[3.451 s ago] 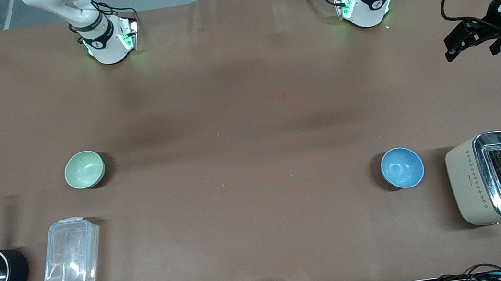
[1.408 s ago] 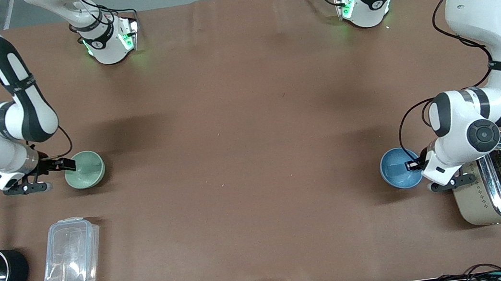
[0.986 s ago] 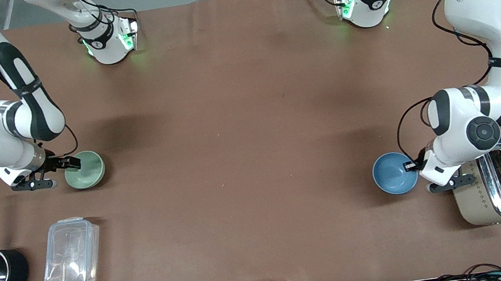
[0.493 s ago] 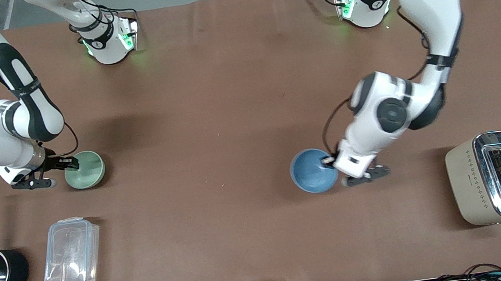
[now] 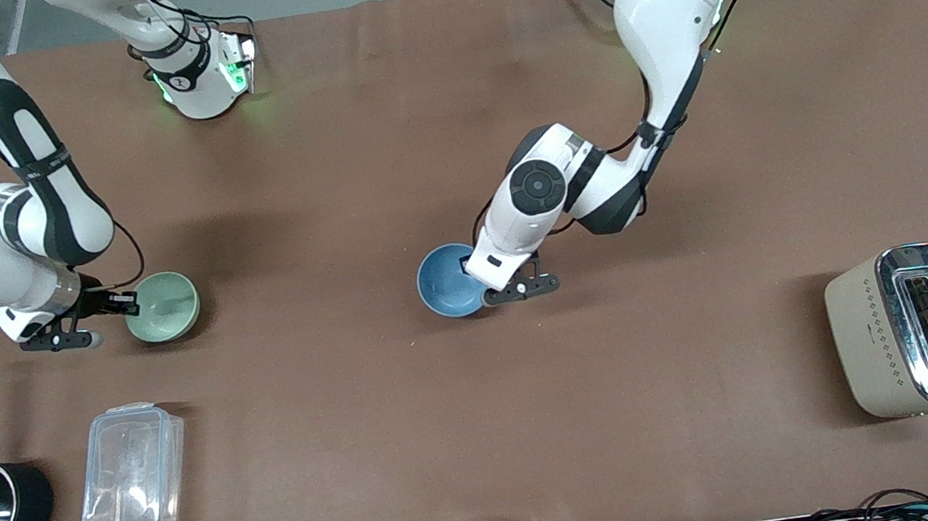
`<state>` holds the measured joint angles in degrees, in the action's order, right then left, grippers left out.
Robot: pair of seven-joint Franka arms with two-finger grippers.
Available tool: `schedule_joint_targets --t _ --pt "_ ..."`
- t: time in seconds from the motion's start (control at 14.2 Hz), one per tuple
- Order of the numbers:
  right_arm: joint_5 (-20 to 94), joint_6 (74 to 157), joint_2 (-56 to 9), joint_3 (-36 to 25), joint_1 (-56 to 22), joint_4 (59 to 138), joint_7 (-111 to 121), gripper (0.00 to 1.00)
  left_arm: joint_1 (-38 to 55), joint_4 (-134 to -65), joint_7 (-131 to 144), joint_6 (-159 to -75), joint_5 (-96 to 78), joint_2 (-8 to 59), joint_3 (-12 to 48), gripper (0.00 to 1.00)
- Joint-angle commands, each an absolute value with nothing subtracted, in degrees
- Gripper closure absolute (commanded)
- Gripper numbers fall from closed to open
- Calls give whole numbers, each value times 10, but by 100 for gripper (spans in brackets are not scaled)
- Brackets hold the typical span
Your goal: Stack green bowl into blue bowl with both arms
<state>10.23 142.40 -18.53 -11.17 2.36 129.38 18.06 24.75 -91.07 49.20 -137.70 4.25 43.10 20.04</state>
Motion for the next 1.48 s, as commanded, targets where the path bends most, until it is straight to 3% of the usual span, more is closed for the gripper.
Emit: schedule_joint_targets --t 0.0,0.07,0.21,0.35,0.63,0.92,1.41 --pt "121 1360 -179 -105 35 1264 212 100 245 -895 497 -1374 54 439 198 81" --pt "122 1306 -179 -105 34 1230 212 100 244 -894 495 -1374 54 440 197 69" --pt "123 1212 -179 -105 31 1156 206 100 243 -893 495 -1372 58 433 196 0" --pt "148 1198 -178 -104 20 1137 206 100 232 -875 496 -1341 79 412 190 0" --pt "159 1171 -139 -104 -56 1123 95 100 204 -791 489 -1183 116 369 164 0" --pt "157 1149 -108 -104 -145 1125 -66 100 125 -786 458 -1153 144 296 161 0" --pt "157 1245 -112 -105 -323 1128 -360 100 3 -786 236 -1005 135 162 168 0"
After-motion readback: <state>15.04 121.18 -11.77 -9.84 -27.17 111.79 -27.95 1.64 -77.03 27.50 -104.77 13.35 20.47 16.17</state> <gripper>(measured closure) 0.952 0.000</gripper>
